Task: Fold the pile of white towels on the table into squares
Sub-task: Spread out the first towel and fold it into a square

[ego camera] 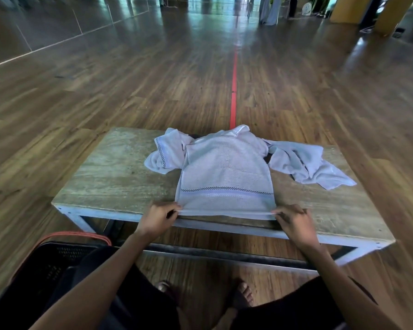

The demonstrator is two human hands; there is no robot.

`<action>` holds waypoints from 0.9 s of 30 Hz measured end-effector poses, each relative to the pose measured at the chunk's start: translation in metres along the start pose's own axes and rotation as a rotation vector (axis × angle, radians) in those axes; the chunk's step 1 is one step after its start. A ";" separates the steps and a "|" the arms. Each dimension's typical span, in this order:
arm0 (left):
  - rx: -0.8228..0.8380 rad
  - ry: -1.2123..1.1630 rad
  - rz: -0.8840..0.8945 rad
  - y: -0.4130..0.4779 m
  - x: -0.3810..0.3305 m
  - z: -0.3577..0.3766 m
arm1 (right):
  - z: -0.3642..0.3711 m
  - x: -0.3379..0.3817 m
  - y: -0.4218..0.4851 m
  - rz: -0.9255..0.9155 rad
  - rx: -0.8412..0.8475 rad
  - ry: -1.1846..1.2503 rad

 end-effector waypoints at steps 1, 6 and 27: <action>0.022 0.032 0.034 -0.003 0.003 0.006 | 0.006 -0.003 -0.003 0.006 0.032 -0.030; 0.095 0.167 0.124 -0.011 -0.005 0.010 | 0.021 -0.007 -0.013 -0.021 0.111 -0.136; 0.026 0.651 0.527 0.024 -0.063 -0.083 | -0.067 0.058 0.019 -0.380 -0.054 -0.363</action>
Point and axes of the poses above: each hand's wrist, its own y-axis towards the middle knuckle, its own z-axis out of the palm, x = y × z, the point moved 8 cm from there along y, towards the middle knuckle, and after that the axes turned 7 degrees about x, right-handed, at the moved point
